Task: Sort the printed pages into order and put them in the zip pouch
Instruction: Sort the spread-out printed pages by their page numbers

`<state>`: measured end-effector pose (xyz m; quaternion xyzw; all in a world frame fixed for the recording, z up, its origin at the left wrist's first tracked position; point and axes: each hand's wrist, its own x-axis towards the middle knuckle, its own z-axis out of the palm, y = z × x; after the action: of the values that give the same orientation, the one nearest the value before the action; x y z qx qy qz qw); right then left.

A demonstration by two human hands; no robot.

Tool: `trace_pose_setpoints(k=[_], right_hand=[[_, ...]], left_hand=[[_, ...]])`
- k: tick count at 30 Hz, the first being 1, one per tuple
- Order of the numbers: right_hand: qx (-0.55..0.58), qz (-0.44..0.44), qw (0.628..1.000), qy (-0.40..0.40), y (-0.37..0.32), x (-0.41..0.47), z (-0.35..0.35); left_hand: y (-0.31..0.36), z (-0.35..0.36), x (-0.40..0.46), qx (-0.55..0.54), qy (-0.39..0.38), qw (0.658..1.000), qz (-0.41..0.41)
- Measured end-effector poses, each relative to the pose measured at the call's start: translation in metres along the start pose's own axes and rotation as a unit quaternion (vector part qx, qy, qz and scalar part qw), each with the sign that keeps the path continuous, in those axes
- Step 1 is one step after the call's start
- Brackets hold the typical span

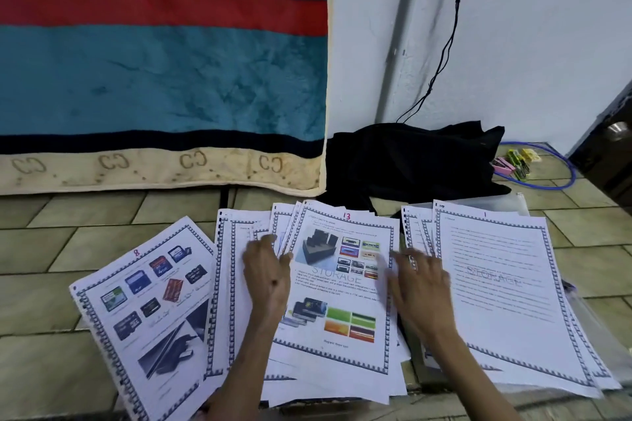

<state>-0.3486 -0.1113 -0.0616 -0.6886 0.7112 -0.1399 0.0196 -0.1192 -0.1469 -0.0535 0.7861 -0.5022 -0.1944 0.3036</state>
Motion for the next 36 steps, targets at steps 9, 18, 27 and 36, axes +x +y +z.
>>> trace_pose_setpoints(k=[9,18,27,36], right_hand=[[0.394,0.249,0.882,-0.071,-0.018,0.026,0.008],[0.411,0.226,0.883,-0.01,0.011,0.033,-0.009],[0.306,0.092,0.942,-0.101,-0.075,0.018,-0.029],[0.426,0.125,0.885,-0.141,-0.074,0.026,-0.04]], left_hand=[[0.004,-0.01,0.009,-0.072,-0.115,0.989,-0.06],[-0.009,-0.021,0.026,-0.243,-0.186,0.944,-0.124],[0.004,-0.02,0.023,-0.451,-0.345,0.79,-0.231],[-0.005,-0.018,0.02,-0.464,-0.348,0.774,-0.255]])
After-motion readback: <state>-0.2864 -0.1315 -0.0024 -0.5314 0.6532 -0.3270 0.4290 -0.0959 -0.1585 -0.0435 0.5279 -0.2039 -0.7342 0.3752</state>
